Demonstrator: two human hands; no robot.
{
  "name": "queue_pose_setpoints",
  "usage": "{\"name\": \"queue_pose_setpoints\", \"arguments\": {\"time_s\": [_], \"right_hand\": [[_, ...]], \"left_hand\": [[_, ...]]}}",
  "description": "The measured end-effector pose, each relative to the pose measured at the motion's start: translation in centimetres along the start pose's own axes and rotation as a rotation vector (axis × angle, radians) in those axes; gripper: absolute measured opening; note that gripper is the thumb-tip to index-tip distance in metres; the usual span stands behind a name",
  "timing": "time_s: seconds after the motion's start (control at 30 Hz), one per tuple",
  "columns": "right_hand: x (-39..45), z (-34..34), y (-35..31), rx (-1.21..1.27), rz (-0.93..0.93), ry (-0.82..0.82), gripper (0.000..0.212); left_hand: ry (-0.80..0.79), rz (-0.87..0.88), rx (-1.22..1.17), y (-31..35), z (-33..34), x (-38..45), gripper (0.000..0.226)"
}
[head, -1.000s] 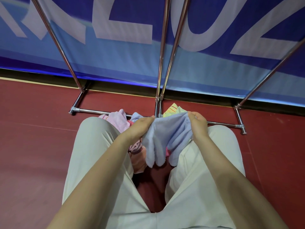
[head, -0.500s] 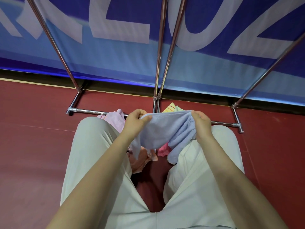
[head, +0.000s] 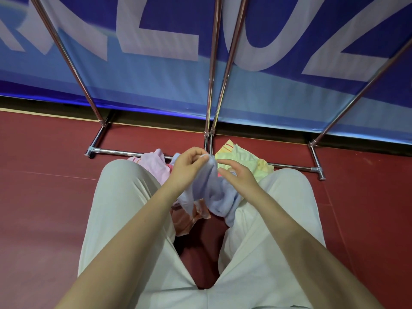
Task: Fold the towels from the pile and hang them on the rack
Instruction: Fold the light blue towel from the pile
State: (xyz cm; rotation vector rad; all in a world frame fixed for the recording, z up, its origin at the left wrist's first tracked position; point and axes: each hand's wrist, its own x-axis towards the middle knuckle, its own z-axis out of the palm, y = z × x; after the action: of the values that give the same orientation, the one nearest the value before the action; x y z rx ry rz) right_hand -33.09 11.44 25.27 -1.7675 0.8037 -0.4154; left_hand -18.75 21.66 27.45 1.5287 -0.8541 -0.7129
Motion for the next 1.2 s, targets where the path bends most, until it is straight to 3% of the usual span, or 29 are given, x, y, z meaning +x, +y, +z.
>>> {"name": "queue_pose_setpoints", "arguments": {"time_s": [0.2, 0.37, 0.5, 0.6, 0.7, 0.8, 0.9, 1.2], "right_hand": [[0.2, 0.3, 0.3, 0.03, 0.019, -0.073, 0.01], [-0.1, 0.8, 0.6, 0.009, 0.025, 0.016, 0.011], [-0.2, 1.4, 1.0, -0.055, 0.005, -0.027, 0.007], [-0.2, 1.9, 1.5, -0.114, 0.006, -0.036, 0.02], [-0.2, 2.2, 1.5, -0.151, 0.017, 0.009, 0.01], [-0.3, 2.0, 1.2, -0.158, 0.011, 0.117, 0.014], [-0.1, 1.8, 1.4, -0.188, -0.015, 0.106, 0.003], [0.0, 2.4, 1.5, -0.073, -0.017, 0.084, 0.015]], "left_hand": [[-0.004, -0.018, 0.019, -0.5, 0.2, 0.1, 0.016], [0.078, -0.058, 0.032, -0.6, 0.4, 0.1, 0.011], [0.087, -0.076, 0.061, -0.6, 0.9, -0.1, 0.014], [0.112, -0.135, 0.023, -0.9, 1.2, 0.0, 0.017], [0.176, -0.209, -0.034, -0.9, 1.2, 0.3, 0.018], [0.224, -0.256, -0.076, -0.6, 1.0, 0.2, 0.022], [0.202, -0.292, -0.13, -0.7, 0.9, 0.2, 0.022], [0.161, -0.326, -0.121, -1.0, 0.7, 0.4, 0.018]]}}
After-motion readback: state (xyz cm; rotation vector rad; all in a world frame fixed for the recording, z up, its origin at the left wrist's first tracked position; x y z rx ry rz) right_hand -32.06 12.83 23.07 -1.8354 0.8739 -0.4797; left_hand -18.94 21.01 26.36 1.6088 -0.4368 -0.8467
